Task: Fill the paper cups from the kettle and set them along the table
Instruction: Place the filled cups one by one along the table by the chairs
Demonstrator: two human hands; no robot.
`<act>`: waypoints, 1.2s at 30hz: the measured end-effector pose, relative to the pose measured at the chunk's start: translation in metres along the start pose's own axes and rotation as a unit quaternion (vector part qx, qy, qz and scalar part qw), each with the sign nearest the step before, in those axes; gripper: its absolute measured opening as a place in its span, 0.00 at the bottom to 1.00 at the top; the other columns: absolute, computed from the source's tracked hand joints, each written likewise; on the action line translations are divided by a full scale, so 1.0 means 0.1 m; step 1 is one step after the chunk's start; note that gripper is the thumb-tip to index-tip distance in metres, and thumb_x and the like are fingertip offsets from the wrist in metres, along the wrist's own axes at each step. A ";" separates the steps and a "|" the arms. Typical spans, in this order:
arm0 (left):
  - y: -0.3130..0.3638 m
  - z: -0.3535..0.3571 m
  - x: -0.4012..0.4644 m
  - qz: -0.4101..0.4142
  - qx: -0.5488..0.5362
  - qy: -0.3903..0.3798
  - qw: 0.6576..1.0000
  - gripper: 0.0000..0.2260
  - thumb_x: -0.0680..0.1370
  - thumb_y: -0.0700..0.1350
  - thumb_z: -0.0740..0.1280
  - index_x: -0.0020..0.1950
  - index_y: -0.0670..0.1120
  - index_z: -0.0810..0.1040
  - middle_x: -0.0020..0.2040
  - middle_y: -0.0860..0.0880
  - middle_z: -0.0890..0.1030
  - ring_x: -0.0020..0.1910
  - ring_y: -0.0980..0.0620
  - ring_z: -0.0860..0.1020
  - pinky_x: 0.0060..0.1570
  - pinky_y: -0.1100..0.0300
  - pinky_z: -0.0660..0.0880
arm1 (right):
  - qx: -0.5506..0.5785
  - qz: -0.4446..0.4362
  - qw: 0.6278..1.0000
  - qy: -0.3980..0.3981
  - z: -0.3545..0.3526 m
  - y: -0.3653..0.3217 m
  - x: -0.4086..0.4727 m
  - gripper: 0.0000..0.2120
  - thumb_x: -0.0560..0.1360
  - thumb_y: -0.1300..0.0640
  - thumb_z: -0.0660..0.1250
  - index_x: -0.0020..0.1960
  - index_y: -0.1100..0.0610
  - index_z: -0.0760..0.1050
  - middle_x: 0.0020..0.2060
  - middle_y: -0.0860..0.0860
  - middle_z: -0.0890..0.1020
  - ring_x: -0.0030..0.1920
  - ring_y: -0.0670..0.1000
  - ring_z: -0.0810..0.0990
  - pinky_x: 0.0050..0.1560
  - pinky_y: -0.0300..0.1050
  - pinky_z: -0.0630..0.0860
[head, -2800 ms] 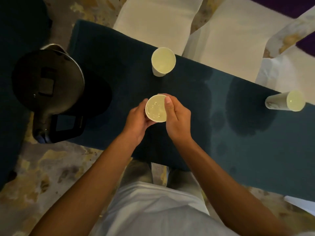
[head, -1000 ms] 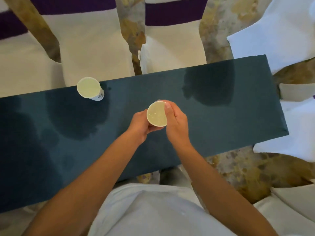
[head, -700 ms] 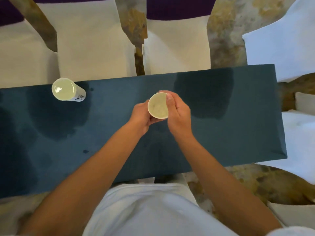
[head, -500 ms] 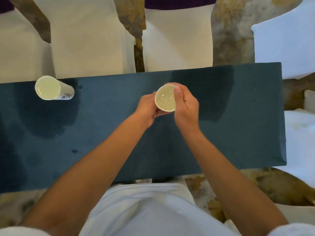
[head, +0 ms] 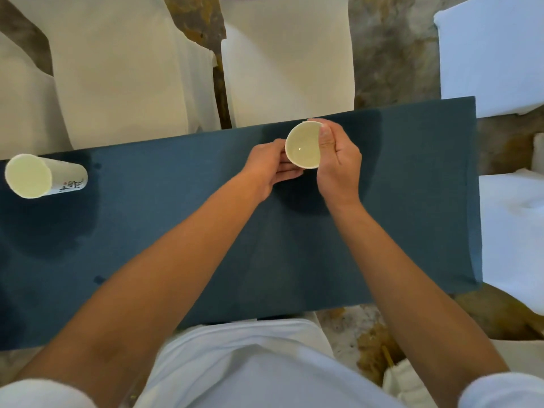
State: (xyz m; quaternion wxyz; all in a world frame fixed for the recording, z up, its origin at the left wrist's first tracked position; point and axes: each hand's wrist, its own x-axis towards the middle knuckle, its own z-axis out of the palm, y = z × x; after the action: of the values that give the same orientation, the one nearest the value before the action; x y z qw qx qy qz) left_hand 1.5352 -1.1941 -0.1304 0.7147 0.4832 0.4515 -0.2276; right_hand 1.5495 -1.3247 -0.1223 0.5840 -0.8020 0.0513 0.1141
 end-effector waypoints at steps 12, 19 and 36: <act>0.03 -0.26 0.03 0.000 0.008 0.053 0.999 0.12 0.84 0.45 0.61 0.56 0.39 0.80 0.47 0.41 0.87 0.47 0.44 0.87 0.52 0.49 0.84 | 0.005 0.015 1.000 0.013 -0.14 0.16 0.21 0.15 0.87 0.55 0.56 0.59 0.57 0.82 0.52 0.45 0.85 0.54 0.41 0.81 0.54 0.36 0.76; -0.02 -0.48 -0.13 0.032 -0.085 0.066 0.994 0.11 0.83 0.44 0.62 0.55 0.40 0.80 0.49 0.40 0.87 0.50 0.42 0.87 0.51 0.51 0.83 | 0.017 0.047 0.999 -0.023 -0.21 0.17 0.24 0.15 0.86 0.50 0.57 0.60 0.53 0.80 0.52 0.42 0.83 0.53 0.39 0.80 0.54 0.34 0.75; -0.25 -0.93 -0.90 0.116 0.050 0.088 0.988 0.09 0.82 0.45 0.63 0.51 0.45 0.82 0.45 0.46 0.88 0.44 0.47 0.86 0.49 0.53 0.82 | -0.035 -0.125 0.991 -0.014 -0.23 -0.52 -0.37 0.22 0.79 0.57 0.64 0.72 0.58 0.72 0.68 0.50 0.77 0.70 0.48 0.75 0.71 0.51 0.73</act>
State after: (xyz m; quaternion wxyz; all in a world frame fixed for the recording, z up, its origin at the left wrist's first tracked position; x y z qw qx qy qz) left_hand 1.4324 -1.1312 -0.0761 0.6685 0.5859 0.4415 -0.1221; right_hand 1.5278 -1.3318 -0.0586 0.5661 -0.8203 -0.0620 0.0533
